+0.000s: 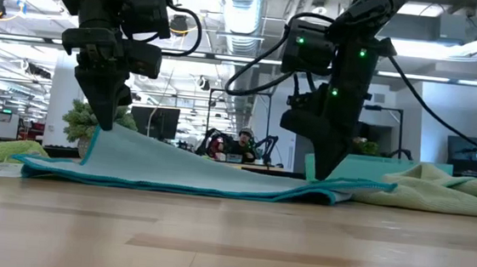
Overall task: Fold microfiber towels
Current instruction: Fold the blue microfiber cloth
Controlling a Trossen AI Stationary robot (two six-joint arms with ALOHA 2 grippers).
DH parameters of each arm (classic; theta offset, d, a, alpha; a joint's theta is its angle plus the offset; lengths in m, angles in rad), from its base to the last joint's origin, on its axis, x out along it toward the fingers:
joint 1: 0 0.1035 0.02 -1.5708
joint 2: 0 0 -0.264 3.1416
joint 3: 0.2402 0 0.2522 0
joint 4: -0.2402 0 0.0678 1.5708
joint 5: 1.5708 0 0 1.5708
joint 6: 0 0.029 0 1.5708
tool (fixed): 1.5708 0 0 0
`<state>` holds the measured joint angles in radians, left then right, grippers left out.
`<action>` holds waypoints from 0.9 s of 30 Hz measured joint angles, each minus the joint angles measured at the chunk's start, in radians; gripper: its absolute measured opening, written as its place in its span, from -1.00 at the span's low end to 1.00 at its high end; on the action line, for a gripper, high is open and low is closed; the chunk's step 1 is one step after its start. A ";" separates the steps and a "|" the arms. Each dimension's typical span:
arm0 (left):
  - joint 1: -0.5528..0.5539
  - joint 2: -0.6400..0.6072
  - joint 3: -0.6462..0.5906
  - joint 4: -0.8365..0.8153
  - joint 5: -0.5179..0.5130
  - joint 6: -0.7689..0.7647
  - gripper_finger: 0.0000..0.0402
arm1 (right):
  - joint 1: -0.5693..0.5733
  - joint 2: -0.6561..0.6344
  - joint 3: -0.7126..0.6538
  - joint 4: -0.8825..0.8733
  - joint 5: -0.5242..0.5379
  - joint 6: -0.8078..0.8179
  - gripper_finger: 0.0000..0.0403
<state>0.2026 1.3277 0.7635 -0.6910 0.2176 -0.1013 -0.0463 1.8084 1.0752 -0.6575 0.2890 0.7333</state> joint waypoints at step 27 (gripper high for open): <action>0.000 0.000 0.000 -0.009 0.008 0.002 -1.00 | 0.019 0.000 0.000 0.045 0.013 -0.026 -0.18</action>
<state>0.2028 1.3277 0.7635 -0.7001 0.2252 -0.0998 -0.0270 1.8084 1.0756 -0.6124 0.3015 0.7074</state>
